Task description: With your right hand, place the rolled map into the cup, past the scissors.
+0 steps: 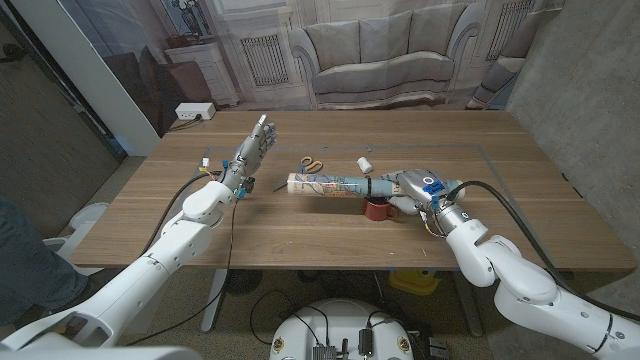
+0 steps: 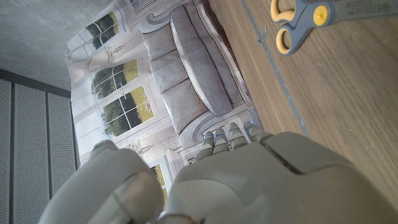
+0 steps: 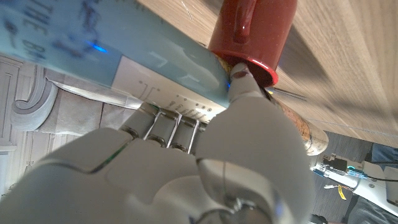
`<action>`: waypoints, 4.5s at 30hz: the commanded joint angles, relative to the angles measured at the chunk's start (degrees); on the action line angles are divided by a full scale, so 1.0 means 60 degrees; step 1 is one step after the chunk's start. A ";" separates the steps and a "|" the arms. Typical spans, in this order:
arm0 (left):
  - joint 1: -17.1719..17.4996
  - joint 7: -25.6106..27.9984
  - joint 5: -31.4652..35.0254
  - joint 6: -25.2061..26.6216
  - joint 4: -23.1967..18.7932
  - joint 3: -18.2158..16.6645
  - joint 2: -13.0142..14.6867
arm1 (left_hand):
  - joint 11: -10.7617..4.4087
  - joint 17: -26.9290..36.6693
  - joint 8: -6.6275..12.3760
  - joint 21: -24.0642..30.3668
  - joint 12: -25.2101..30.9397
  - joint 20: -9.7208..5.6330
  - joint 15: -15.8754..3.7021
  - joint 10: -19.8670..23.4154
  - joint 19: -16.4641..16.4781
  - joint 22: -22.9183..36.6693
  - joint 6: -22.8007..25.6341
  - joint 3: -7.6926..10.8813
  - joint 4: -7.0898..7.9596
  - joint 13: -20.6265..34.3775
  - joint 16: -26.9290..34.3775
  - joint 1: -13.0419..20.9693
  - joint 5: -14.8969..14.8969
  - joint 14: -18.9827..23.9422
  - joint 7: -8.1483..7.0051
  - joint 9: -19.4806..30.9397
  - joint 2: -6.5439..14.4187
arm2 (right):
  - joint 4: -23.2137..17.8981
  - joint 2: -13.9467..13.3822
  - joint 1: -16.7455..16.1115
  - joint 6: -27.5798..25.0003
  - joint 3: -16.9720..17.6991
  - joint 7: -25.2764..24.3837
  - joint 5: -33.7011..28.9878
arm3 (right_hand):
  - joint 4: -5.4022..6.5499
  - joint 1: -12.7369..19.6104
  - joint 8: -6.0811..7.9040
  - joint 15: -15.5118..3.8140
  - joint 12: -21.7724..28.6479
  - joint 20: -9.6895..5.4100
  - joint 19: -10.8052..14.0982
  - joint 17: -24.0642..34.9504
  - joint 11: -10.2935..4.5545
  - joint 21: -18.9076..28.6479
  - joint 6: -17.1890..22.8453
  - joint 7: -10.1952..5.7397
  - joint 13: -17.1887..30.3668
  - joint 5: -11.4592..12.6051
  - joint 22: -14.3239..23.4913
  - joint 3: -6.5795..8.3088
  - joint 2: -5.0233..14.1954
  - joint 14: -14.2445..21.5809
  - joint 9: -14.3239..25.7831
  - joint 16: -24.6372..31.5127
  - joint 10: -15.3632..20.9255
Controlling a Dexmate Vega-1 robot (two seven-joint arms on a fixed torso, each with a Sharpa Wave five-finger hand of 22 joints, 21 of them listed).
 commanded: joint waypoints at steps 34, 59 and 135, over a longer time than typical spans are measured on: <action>-0.0078 -0.0338 -0.0148 -0.0201 0.0310 -0.0036 -0.0038 | -0.0013 0.0038 0.0019 0.0082 0.0038 0.0052 -0.0024 -0.0061 -0.0032 0.0034 0.0004 -0.0116 0.0018 0.0031 0.0020 0.0092 -0.0011 -0.0051 -0.0002 0.0053 0.0063 | -0.0539 0.0160 -0.0074 -0.0854 -0.0091 0.0773 -0.0570 | 0.0160 -0.0689 -0.0008 -0.0655 -0.0070 -0.0801 -0.1072 0.0029 0.0136 -0.0546 -0.1475 -0.0161 0.0052 0.0308 -0.0058 -0.0294 -0.0243 -0.1782 -0.0009 -0.0097 -0.1600; -0.0233 -0.0423 -0.0124 -0.0139 0.0401 0.0059 -0.0103 | -0.0040 0.0039 0.0018 0.0084 0.0039 0.0057 -0.0016 -0.0058 -0.0027 0.0033 0.0000 -0.0167 0.0018 0.0031 0.0022 0.0109 -0.0009 -0.0047 0.0003 0.0053 0.0085 | -0.0975 -0.0085 -0.0765 -0.1080 0.0417 0.0666 -0.0309 | 0.0292 -0.1006 0.0130 -0.0686 0.0114 -0.0812 -0.1028 0.0031 0.0191 -0.0582 -0.1327 -0.0076 0.0058 0.0342 -0.0067 -0.0393 -0.0253 -0.1643 -0.0021 0.0041 -0.1388; -0.0668 -0.0790 -0.0201 -0.0116 0.0976 0.0171 -0.0269 | -0.0029 0.0039 0.0018 0.0079 0.0037 0.0080 -0.0007 -0.0065 -0.0046 0.0034 -0.0005 -0.0335 0.0016 0.0031 0.0021 0.0170 0.0001 -0.0058 -0.0002 0.0053 0.0153 | -0.1224 -0.0109 -0.0415 -0.1930 0.0029 0.1965 -0.0956 | 0.0390 -0.1780 -0.0086 -0.0068 -0.0086 -0.0197 -0.2194 0.0002 0.0479 -0.1452 -0.3277 0.0021 0.0073 0.0892 -0.0105 -0.0866 -0.0795 -0.3422 -0.0086 -0.0115 -0.3338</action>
